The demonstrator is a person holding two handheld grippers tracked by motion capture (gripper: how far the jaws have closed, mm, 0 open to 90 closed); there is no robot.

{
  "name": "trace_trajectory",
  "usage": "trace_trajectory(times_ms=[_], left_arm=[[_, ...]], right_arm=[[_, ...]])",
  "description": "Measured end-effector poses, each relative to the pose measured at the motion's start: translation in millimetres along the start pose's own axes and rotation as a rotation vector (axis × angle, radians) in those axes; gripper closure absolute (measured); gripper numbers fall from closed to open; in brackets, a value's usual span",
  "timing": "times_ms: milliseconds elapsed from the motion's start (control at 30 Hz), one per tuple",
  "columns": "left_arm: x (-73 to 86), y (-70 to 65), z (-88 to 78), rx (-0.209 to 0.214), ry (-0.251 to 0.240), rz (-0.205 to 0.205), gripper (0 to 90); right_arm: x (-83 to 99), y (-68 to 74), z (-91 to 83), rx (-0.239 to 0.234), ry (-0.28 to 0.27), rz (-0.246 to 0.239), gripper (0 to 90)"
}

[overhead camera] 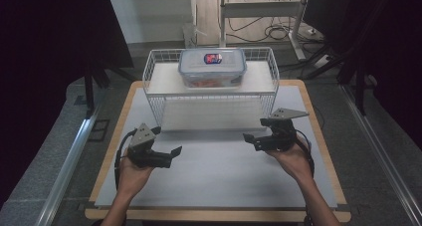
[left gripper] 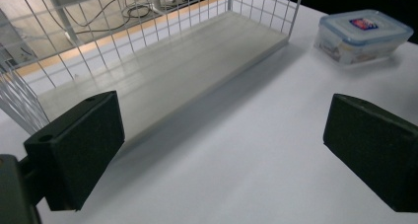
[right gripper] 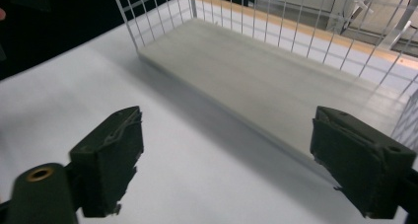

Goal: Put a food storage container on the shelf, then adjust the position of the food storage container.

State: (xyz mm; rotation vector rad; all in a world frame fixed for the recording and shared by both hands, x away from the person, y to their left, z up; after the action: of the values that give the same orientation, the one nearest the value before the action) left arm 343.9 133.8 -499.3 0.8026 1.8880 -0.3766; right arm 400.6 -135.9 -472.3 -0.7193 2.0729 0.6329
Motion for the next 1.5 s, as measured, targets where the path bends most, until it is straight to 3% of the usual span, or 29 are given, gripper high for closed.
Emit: trace_trajectory(times_ms=[67,167,400,533,800,833,967,1033,1167,1200,1233,1267,1300,1333,1400,1433,1467,1500], left_arm=[[10.9,-4.2,1.4,0.011,0.014,-0.003,2.1],[31.5,-3.8,0.8,-0.009,0.043,-0.012,2.5],[56.3,-4.2,2.2,-0.022,0.079,-0.050,2.7],[66.5,-7.6,8.2,-0.040,0.124,-0.021,2.7],[64.8,-8.8,8.4,-0.049,0.115,-0.024,2.7],[64.1,-8.6,7.8,-0.052,0.111,-0.022,2.7],[64.1,-8.2,7.8,-0.052,0.109,-0.023,2.8],[65.3,-8.2,7.8,-0.052,0.113,-0.022,2.8],[65.8,-8.8,8.6,-0.050,0.118,-0.019,3.0],[65.8,-8.8,8.6,-0.050,0.118,-0.019,3.0],[66.8,-9.4,9.7,-0.048,0.124,-0.018,3.0],[66.8,-9.4,9.7,-0.048,0.124,-0.018,3.1],[67.2,-9.6,10.2,-0.047,0.126,-0.017,3.1],[67.3,-10.0,10.5,-0.045,0.128,-0.016,3.1],[67.4,-10.9,11.3,-0.041,0.129,-0.015,3.1],[67.5,-11.4,12.0,-0.039,0.129,-0.015,3.3],[67.5,-11.4,12.0,-0.039,0.129,-0.015,3.3],[67.8,-11.5,12.2,-0.038,0.130,-0.015,3.4]], right_arm=[[7.3,-0.7,-1.4,0.010,-0.004,-0.002,12.2],[23.9,-3.1,-3.3,0.043,-0.012,-0.005,12.3],[47.2,-7.7,-5.0,0.100,-0.025,-0.019,11.4],[65.3,-8.5,-6.7,0.116,-0.018,-0.026,11.0],[81.3,-14.5,-3.3,0.145,0.038,-0.004,10.3],[82.8,-16.5,-2.2,0.148,0.052,0.022,7.1],[86.3,-19.8,-1.0,0.153,0.076,0.034,3.9],[86.4,-23.8,-1.5,0.150,0.084,0.067,3.8],[88.8,-32.7,-5.6,0.183,0.118,0.080,18.6],[88.8,-32.7,-5.6,0.183,0.118,0.080,18.6],[87.5,-38.8,-11.0,0.204,0.118,0.091,31.1],[87.5,-38.8,-11.0,0.204,0.118,0.091,31.1],[84.6,-46.0,-18.1,0.226,0.112,0.098,45.6],[84.6,-46.0,-18.1,0.226,0.112,0.098,45.6],[81.8,-53.5,-25.7,0.232,0.105,0.100,57.9],[79.4,-62.5,-33.2,0.243,0.092,0.103,70.6],[79.4,-62.5,-33.2,0.243,0.092,0.103,70.6],[78.5,-73.5,-40.4,0.267,0.086,0.108,81.2]])
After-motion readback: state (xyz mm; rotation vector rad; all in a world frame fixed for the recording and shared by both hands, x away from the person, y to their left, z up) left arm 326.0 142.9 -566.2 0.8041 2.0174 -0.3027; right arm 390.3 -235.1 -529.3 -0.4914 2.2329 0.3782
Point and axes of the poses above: each handheld gripper's, and its own axes: z roughly forward along the jaws, x roughly out of its underside, y roughly to its left, the point moved 10 cm from there along z, roughly forward along the jaws, and after that the axes turned 7 degrees about z, right-handed, at the moved point
